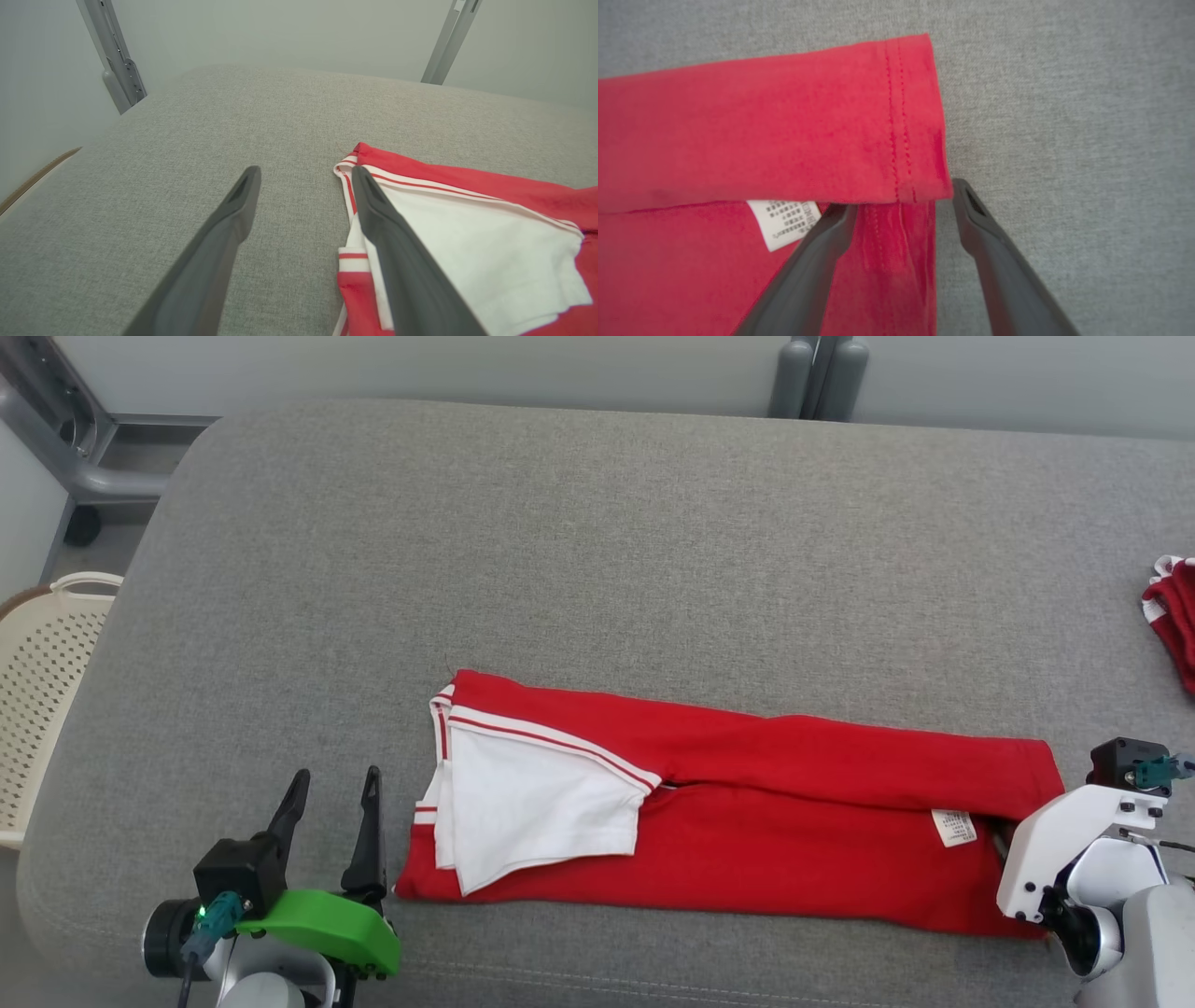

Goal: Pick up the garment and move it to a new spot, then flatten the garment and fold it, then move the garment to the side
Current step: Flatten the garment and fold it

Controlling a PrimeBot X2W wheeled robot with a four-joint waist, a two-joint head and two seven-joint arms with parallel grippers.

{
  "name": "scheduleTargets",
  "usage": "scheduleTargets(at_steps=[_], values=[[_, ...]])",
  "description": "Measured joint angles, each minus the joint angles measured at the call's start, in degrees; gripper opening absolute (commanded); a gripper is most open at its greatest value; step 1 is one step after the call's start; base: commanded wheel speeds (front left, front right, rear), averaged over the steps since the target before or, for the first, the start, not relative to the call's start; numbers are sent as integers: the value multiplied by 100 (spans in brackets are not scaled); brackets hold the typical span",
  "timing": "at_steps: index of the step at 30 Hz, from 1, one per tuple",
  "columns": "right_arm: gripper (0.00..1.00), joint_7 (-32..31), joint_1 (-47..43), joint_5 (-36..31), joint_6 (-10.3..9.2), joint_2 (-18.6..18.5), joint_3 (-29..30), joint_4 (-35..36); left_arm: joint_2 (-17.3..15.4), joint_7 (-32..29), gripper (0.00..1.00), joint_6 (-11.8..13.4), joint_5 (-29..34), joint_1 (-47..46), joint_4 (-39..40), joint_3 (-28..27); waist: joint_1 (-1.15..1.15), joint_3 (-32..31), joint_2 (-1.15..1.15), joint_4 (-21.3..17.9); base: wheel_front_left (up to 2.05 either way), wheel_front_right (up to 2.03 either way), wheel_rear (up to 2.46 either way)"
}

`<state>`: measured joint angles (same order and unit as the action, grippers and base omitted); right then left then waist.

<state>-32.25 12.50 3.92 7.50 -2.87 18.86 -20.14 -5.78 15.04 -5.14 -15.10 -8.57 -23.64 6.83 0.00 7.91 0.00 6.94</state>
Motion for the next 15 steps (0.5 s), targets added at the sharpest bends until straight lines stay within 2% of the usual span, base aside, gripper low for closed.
scheduleTargets(at_steps=[3,4,5,6,7,8,15], values=[[100,8,60,15,0,-4,3,-96,13,0,100,-19,2,-1,-13,-11,0,25,0,16,0,0,0],[83,7,83,21,0,-10,0,-124,16,0,100,-24,2,-1,-22,-12,0,32,0,19,0,0,0],[44,4,99,38,0,-11,9,-151,20,0,100,-24,2,-1,-30,-13,0,38,0,20,0,0,0],[25,-1,117,58,0,-12,16,-176,26,0,100,-32,2,-1,-33,-14,0,45,0,21,0,0,0],[25,-1,133,58,0,-13,15,-191,34,0,100,-37,2,-2,-40,-15,0,53,0,20,0,0,0],[0,10,151,63,0,-11,23,-201,41,0,100,-40,2,-4,-47,-15,0,59,0,19,0,0,0],[0,86,238,178,13,33,190,-299,52,0,100,-47,4,-30,-70,-55,0,61,0,0,0,0,0]])
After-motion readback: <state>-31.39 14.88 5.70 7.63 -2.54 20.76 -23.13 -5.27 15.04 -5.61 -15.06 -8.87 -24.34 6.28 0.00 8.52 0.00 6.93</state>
